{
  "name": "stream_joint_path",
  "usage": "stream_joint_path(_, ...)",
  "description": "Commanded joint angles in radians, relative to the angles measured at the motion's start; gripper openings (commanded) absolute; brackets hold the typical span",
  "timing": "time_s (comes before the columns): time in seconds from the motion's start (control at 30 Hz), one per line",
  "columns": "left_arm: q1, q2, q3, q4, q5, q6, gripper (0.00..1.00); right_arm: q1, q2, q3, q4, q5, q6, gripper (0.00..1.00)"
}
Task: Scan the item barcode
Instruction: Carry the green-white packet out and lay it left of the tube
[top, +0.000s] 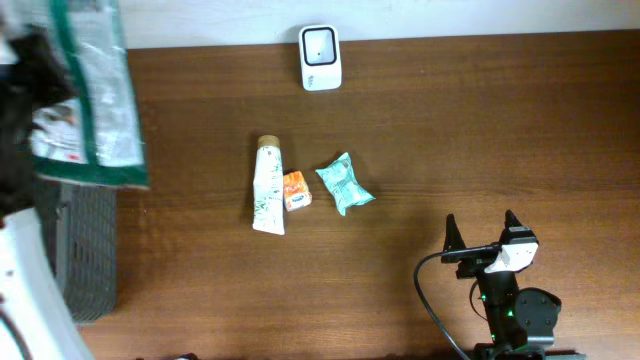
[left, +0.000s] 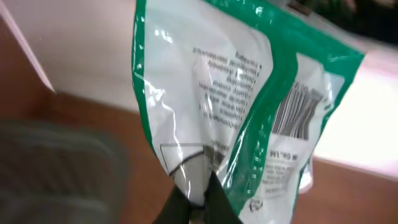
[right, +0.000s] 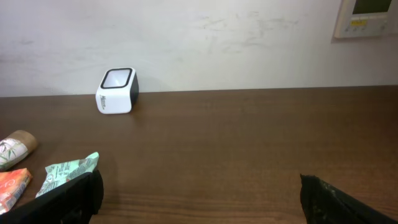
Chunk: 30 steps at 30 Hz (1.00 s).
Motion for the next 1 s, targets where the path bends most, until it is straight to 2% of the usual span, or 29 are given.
stream_joint_path(0.0,-0.120,0.104,0.002,-0.116,-0.039,-0.032,0.00,-0.006,-0.006,-0.005,-0.005,-0.009,-0.007,0.98)
stream_joint_path(0.17,-0.211,0.324,-0.071,-0.225,-0.087,-0.032,0.00,-0.006,-0.006,-0.005,-0.005,-0.009,-0.007,0.99)
stream_joint_path(0.33,-0.238,0.472,-0.194,-0.197,-0.100,-0.051,0.00,-0.006,-0.006,-0.005,-0.005,-0.009,-0.007,0.98)
stream_joint_path(0.47,-0.242,0.512,-0.365,-0.029,-0.099,-0.150,0.00,-0.006,-0.006,-0.005,-0.005,-0.009,-0.007,0.98)
stream_joint_path(0.53,-0.260,0.512,-0.481,0.119,-0.100,-0.193,0.00,-0.006,-0.006,-0.005,-0.005,-0.009,-0.007,0.98)
stream_joint_path(0.67,-0.321,0.516,-0.634,0.320,-0.122,-0.279,0.00,-0.006,-0.006,-0.005,-0.005,-0.009,-0.007,0.98)
stream_joint_path(0.97,-0.567,0.517,-0.662,0.456,-0.123,-0.373,0.00,-0.006,-0.006,-0.005,-0.005,-0.009,-0.007,0.98)
